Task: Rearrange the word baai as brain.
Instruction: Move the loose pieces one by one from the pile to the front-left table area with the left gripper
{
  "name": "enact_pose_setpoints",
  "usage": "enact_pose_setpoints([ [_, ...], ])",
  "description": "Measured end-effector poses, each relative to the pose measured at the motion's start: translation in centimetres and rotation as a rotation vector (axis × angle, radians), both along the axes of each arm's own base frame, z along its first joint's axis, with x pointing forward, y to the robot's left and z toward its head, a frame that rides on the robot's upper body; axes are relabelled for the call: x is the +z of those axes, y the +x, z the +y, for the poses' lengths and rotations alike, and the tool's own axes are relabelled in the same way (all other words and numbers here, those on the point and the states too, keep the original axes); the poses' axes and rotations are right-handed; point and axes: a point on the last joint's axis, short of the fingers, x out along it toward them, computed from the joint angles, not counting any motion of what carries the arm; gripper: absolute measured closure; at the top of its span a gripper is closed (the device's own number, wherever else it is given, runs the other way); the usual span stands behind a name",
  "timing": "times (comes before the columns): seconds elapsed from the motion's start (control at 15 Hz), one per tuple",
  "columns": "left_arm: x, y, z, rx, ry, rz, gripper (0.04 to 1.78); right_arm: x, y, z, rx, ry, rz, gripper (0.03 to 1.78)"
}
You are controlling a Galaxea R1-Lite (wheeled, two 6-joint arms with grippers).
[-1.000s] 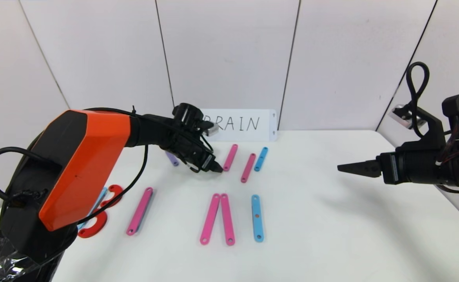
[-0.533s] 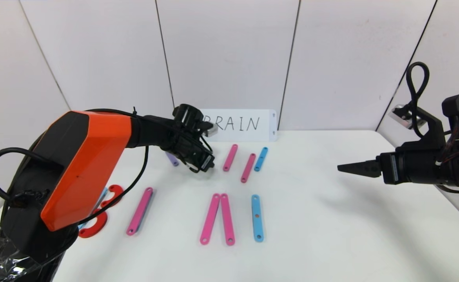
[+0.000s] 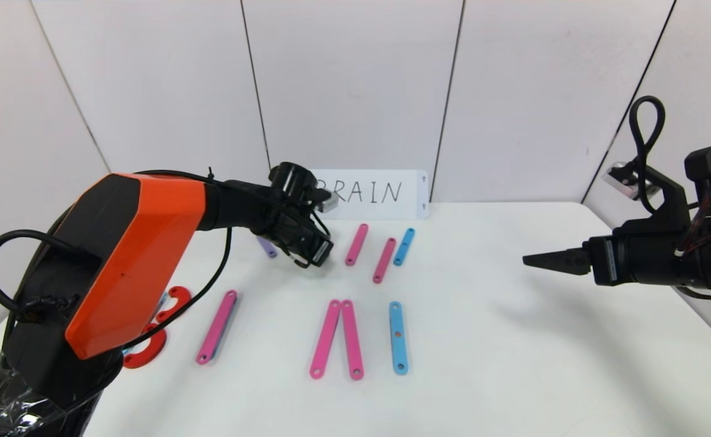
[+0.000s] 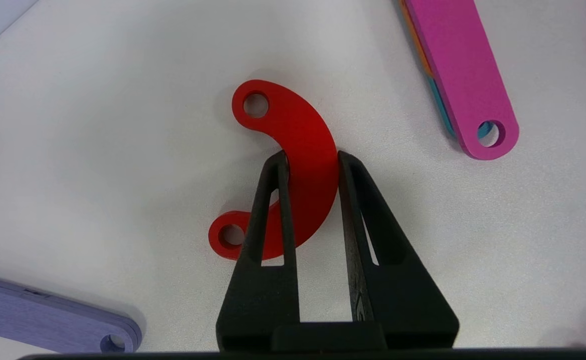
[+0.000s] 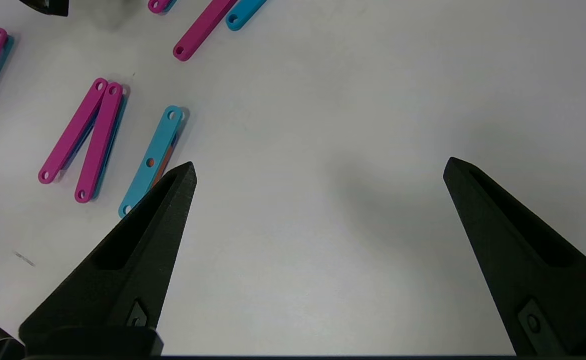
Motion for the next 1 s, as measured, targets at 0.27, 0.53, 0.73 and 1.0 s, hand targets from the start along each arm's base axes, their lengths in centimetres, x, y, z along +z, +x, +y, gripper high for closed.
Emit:
enact_pose_setpoints([
  [0.27,0.9,-0.5,0.1,0.002,-0.001,0.000,1.52,0.0,0.0,0.0,0.000,0.000,0.000,0.08],
  [0.53,2.8,-1.4,0.4,0.005,-0.016,-0.021,1.52,0.0,0.0,0.0,0.000,0.000,0.000,0.08],
  [0.73,3.8,-2.3,0.7,0.008,-0.021,-0.023,1.52,0.0,0.0,0.0,0.000,0.000,0.000,0.08],
  [1.0,5.1,-3.8,1.4,0.024,-0.005,-0.025,1.52,-0.1,0.0,0.1,0.002,0.000,0.002,0.08],
])
